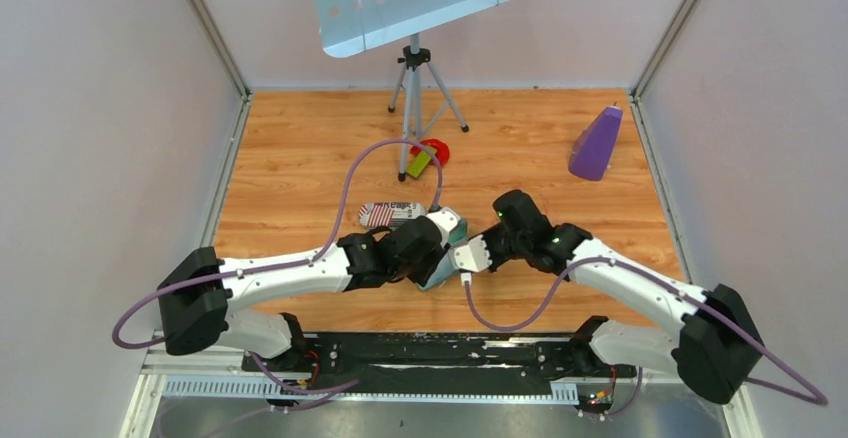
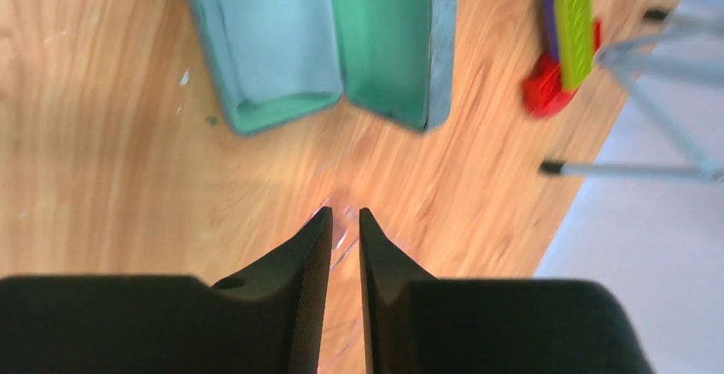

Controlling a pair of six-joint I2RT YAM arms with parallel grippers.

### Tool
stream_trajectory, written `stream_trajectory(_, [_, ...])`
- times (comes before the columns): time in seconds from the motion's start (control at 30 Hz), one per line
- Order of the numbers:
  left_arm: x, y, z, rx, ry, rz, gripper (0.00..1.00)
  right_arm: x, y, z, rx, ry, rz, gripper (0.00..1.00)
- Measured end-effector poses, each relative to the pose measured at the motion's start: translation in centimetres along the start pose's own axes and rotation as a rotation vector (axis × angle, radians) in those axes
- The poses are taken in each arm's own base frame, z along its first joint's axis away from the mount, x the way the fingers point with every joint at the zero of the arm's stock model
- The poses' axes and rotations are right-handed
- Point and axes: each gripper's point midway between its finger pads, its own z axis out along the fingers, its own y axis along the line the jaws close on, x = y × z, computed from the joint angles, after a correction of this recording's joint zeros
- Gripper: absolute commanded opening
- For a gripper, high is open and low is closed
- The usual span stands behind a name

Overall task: Organize the sunglasses
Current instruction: Place the glasses cleaning cloth in the sunglasses case, then fold the sunglasses at the center of the board.

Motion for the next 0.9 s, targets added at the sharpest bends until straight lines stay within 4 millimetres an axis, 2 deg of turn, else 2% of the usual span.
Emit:
stream_trajectory(0.1, [-0.3,-1.6,-0.7,0.051,-0.029,0.019,0.34,1.6,1.1,-2.3,-0.020,0.028,0.111,0.26])
stream_trajectory(0.2, [-1.1,-3.2,-1.7,0.100,-0.073,0.032,0.36,4.7,1.6,-4.5,-0.046,0.081,0.307,0.32])
stream_trajectory(0.3, [-1.6,-4.3,-2.6,0.137,-0.109,0.045,0.37,7.4,1.5,-5.4,-0.081,0.122,0.485,0.39])
stream_trajectory(0.43, [-1.9,-5.0,-3.1,0.154,-0.127,0.053,0.41,9.6,2.3,-4.7,-0.161,0.134,0.652,0.42])
stream_trajectory(0.57, [-1.7,-5.3,-3.4,0.154,-0.116,0.067,0.42,9.7,2.5,-4.0,-0.219,0.112,0.725,0.43])
stream_trajectory(0.7, [-2.5,-5.4,-3.8,0.147,-0.138,0.056,0.43,10.2,2.1,-2.7,-0.263,0.110,0.768,0.44])
stream_trajectory(0.9, [-3.8,-4.8,-4.6,0.116,-0.194,0.003,0.43,10.9,4.5,-0.8,-0.370,0.129,0.818,0.40])
